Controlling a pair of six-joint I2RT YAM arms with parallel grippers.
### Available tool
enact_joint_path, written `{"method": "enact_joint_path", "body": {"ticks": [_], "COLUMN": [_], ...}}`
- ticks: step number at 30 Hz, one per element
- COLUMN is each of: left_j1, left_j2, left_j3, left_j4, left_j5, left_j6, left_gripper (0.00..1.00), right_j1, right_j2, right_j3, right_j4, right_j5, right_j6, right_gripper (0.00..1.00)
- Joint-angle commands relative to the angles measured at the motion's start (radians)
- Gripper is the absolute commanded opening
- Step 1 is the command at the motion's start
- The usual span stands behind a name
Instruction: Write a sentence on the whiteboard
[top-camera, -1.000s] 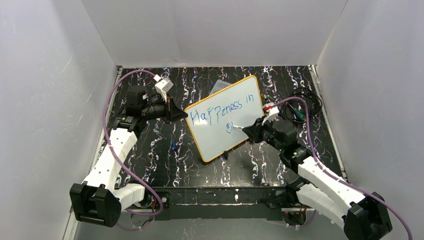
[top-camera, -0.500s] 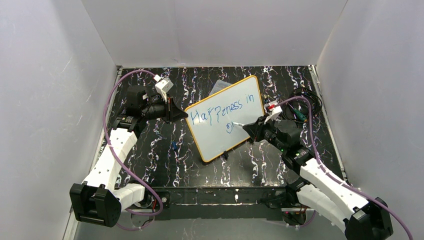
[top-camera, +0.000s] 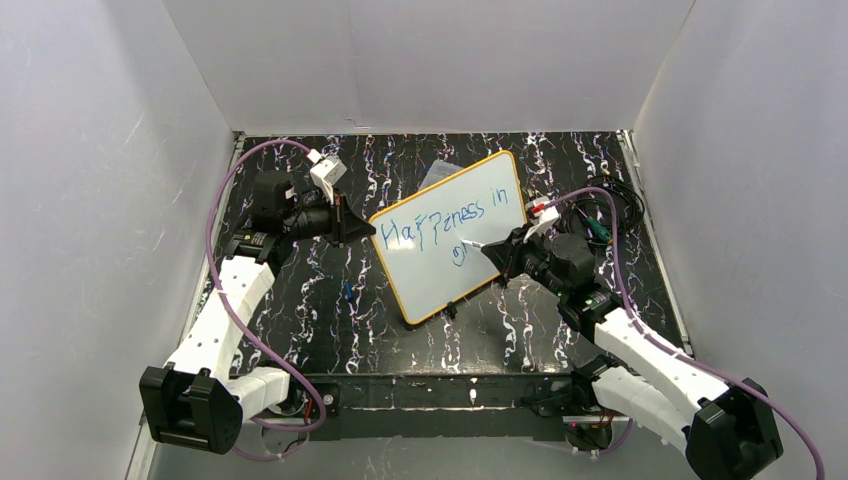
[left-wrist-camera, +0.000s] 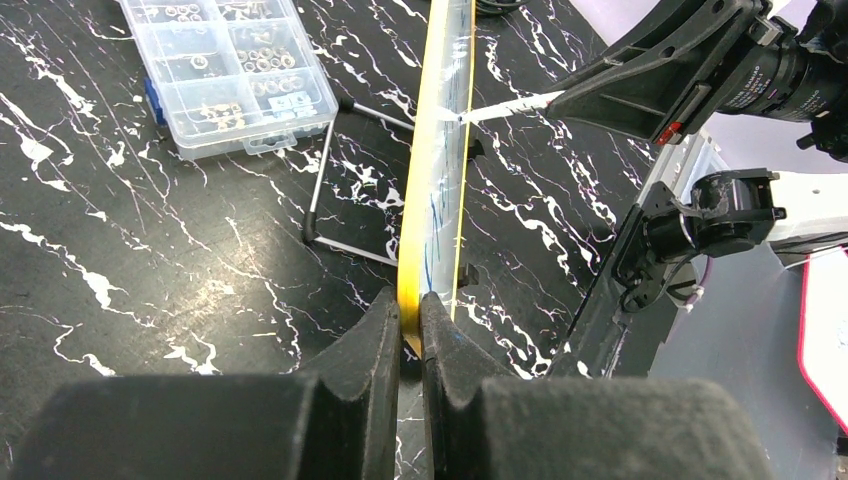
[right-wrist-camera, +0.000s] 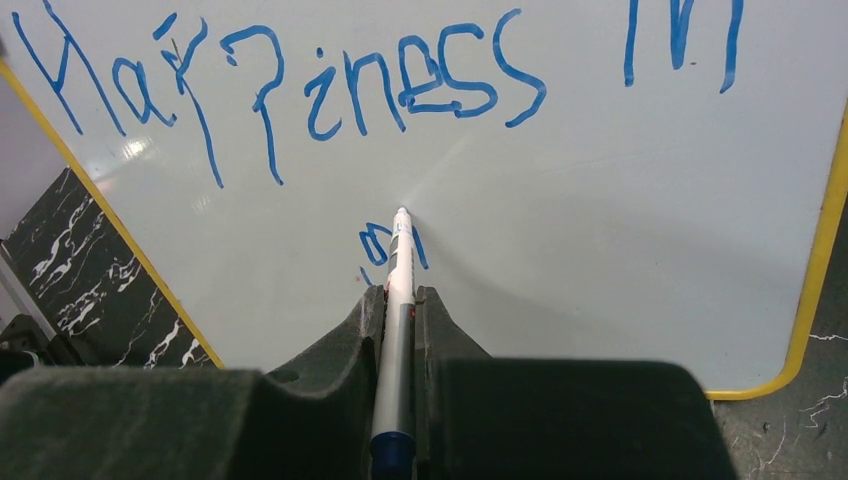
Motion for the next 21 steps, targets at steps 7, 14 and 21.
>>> {"method": "enact_joint_path", "body": {"ticks": [7,14,21], "left_j1": [-0.007,-0.007,-0.007], "left_j2": [-0.018,-0.021,-0.018], "left_j3": [-0.002,-0.004,-0.003], "left_j4": [0.007,0.008,0.008], "left_j5": [0.053,0.053,0.052], "left_j6": [0.023,0.024,0.023], "left_gripper": [0.0,0.0,0.0], "right_j1": [-0.005,-0.005,-0.005], "right_j2": [-0.124,-0.08,-0.036], "right_j3": [0.018,0.02,0.027], "right_j4": [-0.068,-0.028,0.012], "right_j5": [0.067,0.058,0.048], "right_j6": [-0.027,-0.035,-0.041], "right_gripper": [0.01,0.01,0.01]}}
